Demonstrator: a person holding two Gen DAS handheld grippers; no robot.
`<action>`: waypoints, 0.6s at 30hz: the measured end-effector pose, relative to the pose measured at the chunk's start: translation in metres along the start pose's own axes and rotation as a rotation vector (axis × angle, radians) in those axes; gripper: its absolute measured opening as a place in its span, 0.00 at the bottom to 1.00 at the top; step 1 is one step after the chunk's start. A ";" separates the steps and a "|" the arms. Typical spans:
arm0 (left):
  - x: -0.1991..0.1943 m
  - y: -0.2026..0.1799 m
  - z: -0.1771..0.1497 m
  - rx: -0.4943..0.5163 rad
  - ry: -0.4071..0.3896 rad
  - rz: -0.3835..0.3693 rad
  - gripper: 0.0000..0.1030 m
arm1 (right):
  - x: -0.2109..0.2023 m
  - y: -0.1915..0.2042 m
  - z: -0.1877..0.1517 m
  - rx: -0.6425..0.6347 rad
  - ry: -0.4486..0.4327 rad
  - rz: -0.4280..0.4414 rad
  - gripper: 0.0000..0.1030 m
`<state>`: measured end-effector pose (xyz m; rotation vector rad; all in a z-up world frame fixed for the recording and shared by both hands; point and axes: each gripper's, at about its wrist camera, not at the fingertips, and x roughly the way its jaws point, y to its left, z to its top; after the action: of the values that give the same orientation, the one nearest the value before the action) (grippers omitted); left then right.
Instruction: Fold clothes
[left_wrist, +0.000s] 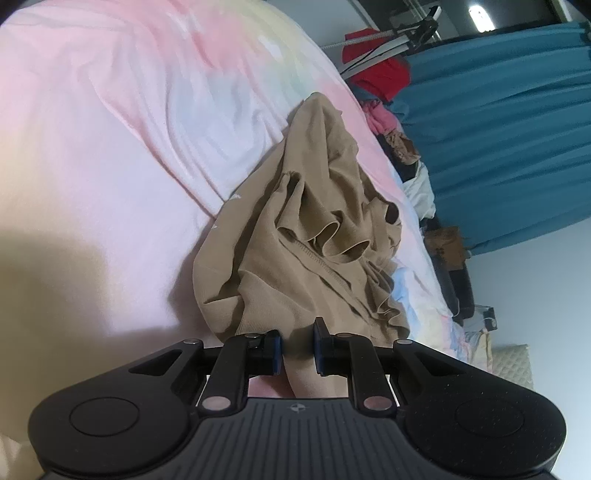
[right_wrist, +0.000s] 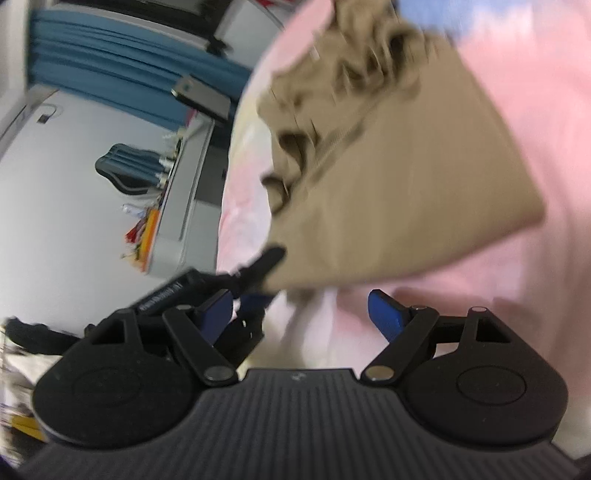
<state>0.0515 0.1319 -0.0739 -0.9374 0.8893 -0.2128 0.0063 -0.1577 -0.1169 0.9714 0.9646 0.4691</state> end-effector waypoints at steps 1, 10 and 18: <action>-0.001 0.000 0.001 -0.002 -0.007 -0.008 0.16 | 0.003 -0.006 0.001 0.039 0.011 0.007 0.80; -0.013 -0.008 0.003 0.022 -0.085 -0.079 0.12 | -0.022 -0.052 0.012 0.299 -0.221 -0.049 0.78; -0.020 -0.015 0.002 0.055 -0.108 -0.120 0.10 | -0.030 -0.023 0.011 0.048 -0.355 -0.172 0.21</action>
<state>0.0438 0.1347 -0.0508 -0.9433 0.7251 -0.2856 -0.0014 -0.1962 -0.1198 0.9660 0.7318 0.1226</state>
